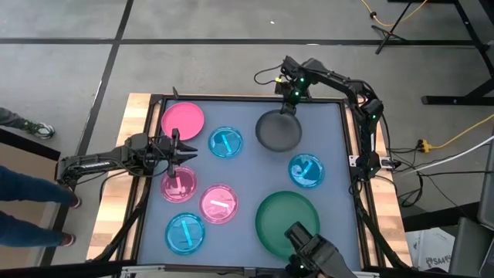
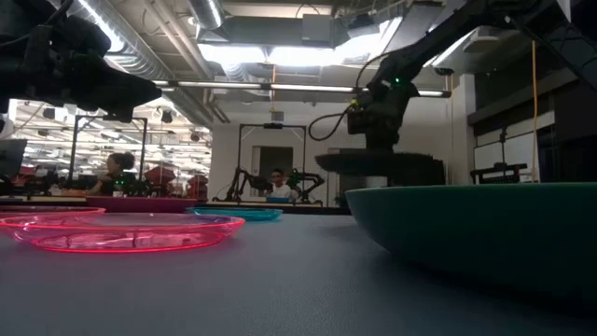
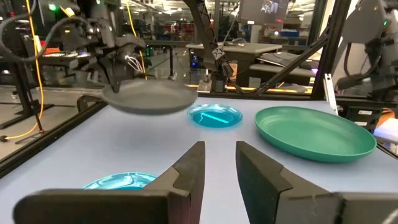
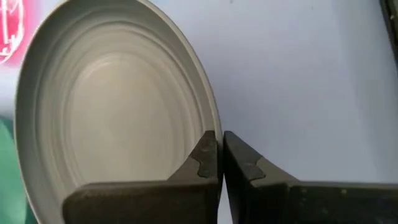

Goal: Stack plastic plates
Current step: Stack the black plate on top of the green plate

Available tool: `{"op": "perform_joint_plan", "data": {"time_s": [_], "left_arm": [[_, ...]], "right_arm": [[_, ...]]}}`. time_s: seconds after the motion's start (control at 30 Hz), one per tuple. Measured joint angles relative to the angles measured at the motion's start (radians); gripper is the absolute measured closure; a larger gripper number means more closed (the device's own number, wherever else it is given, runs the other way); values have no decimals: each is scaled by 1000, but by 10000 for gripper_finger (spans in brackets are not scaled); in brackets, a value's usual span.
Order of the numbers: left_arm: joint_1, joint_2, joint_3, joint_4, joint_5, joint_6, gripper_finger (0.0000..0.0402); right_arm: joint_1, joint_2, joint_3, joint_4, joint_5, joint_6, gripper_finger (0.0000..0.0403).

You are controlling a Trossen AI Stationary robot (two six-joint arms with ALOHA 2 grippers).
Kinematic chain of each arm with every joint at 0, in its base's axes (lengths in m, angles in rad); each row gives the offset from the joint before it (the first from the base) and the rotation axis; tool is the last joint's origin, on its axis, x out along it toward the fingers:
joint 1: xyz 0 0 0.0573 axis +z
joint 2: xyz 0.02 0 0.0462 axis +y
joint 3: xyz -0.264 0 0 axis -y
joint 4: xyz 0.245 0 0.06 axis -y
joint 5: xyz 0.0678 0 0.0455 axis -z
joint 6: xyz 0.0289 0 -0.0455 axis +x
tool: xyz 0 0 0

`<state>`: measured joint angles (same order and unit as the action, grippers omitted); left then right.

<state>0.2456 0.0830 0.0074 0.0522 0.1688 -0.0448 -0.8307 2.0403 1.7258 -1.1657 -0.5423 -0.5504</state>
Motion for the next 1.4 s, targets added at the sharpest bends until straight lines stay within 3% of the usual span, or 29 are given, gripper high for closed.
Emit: {"op": "perform_joint_plan", "data": {"time_s": [0.47,1.4], "left_arm": [[0,0,0,0,0,-1,318],[0,0,0,0,0,0,318]], "right_arm": [[107,-1,161,-227,8,-61,403],[568,-1,165,-281,10,-58,403]]}}
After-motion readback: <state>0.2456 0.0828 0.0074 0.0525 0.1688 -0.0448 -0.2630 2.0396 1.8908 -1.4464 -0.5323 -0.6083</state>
